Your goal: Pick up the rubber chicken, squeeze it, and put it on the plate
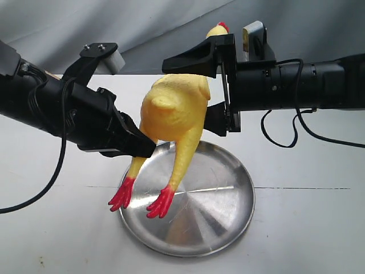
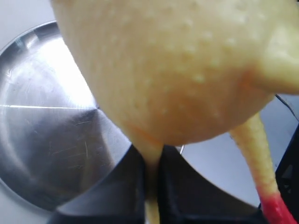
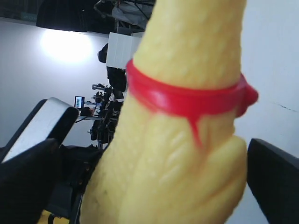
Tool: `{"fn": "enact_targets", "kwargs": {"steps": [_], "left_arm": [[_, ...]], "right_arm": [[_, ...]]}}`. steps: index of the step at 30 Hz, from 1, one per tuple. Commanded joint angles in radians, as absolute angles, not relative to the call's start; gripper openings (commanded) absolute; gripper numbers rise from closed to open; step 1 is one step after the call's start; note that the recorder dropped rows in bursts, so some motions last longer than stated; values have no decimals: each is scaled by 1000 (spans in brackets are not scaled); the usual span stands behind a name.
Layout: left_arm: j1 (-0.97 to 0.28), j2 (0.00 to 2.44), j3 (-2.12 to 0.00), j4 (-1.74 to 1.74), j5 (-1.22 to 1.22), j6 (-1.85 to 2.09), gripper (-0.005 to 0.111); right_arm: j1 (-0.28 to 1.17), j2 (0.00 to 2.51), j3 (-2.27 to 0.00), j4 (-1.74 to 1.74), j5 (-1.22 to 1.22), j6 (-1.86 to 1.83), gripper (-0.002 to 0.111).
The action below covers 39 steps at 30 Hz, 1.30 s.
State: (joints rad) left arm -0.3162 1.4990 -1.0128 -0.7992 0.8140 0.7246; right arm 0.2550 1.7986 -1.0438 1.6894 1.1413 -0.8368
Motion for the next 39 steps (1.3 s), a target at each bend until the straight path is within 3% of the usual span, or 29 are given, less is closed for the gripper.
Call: {"fn": "enact_targets", "kwargs": {"steps": [1,3,5,6,9,12,19,22,25,30,39], "left_arm": [[-319,1494,-1023,-813,806,730,0],[-319,1494,-1023,-809,806,730,0],[-319,1494,-1023,-809,806,730,0],[-319,1494,-1023,-809,806,730,0],[-319,1494,-1023,-809,805,730,0],[-319,1494,-1023,-807,805,730,0],[-319,1494,-1023,-805,805,730,0],[-319,1494,-1023,-805,805,730,0],[-319,1494,-1023,-805,807,730,0],[-319,1494,-1023,-801,807,732,0],[-319,1494,-1023,-797,807,732,0]], "right_arm": [[249,1796,-1049,1692,1135,-844,105],[249,1796,-1049,1692,1135,-844,105],[249,1796,-1049,1692,1137,-823,93],[249,1796,-1049,1697,1137,-818,80],[249,1796,-1049,1694,1166,-787,5],[249,1796,-1049,1686,1167,-788,0],[249,1796,-1049,1691,1148,-788,0],[249,1796,-1049,1691,1157,-788,11],[249,1796,-1049,1691,1157,-793,36],[249,1796,-1049,1674,1135,-815,106],[249,1796,-1049,1681,1139,-803,105]]}}
